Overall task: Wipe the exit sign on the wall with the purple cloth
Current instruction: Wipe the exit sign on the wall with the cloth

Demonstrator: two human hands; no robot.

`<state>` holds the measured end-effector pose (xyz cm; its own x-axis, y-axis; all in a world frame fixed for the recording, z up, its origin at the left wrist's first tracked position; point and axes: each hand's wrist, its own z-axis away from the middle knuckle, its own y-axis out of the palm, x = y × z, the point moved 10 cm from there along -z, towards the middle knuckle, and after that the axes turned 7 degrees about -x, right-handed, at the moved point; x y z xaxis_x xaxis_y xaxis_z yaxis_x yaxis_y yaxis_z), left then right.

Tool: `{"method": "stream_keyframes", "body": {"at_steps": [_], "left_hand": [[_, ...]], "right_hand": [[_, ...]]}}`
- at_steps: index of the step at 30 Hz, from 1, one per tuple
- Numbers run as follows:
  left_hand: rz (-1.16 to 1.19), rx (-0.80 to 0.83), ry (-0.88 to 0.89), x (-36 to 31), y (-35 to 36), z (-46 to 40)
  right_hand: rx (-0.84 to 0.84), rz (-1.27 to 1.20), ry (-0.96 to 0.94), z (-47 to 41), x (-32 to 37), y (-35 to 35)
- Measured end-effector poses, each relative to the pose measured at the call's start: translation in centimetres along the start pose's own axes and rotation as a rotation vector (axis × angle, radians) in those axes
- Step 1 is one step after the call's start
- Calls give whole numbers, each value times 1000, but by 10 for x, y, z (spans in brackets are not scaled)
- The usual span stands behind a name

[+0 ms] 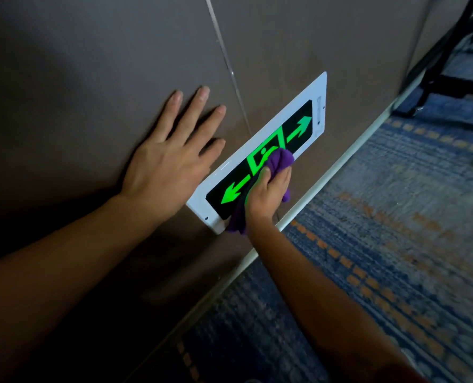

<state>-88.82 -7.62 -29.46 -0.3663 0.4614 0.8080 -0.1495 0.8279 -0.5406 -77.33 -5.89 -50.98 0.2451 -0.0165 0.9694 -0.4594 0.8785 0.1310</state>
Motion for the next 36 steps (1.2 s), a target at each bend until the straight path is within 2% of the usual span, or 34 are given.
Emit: {"method": "stream_keyframes", "body": {"at_steps": [3,8,10,14,18,22,25,31,36], "left_hand": [[38,28,2,0,-5,-3],[21,95,-71,0,-7,-11],[-68,131,-9,-1,-8,-34],[-187,92,108,7,-10,-108],[-225,139,114,-11,7,-131],[-185,117,89,-15,9,-135],[-200,106,92,-14,10,-133],[-180,119,99,-16,9,-133],[-154,114,109,-13,12,-132]], "right_hand": [[-10,35,109,-8,-1,-2],[30,83,129,13,9,-2],[35,96,117,20,10,-2],[64,82,57,18,8,2],[54,99,-32,-21,18,-3],[-54,55,-21,-96,43,-11],[-78,-47,16,-119,52,-17],[-122,-168,164,-77,31,-24],[62,-55,-23,28,17,-1]]}}
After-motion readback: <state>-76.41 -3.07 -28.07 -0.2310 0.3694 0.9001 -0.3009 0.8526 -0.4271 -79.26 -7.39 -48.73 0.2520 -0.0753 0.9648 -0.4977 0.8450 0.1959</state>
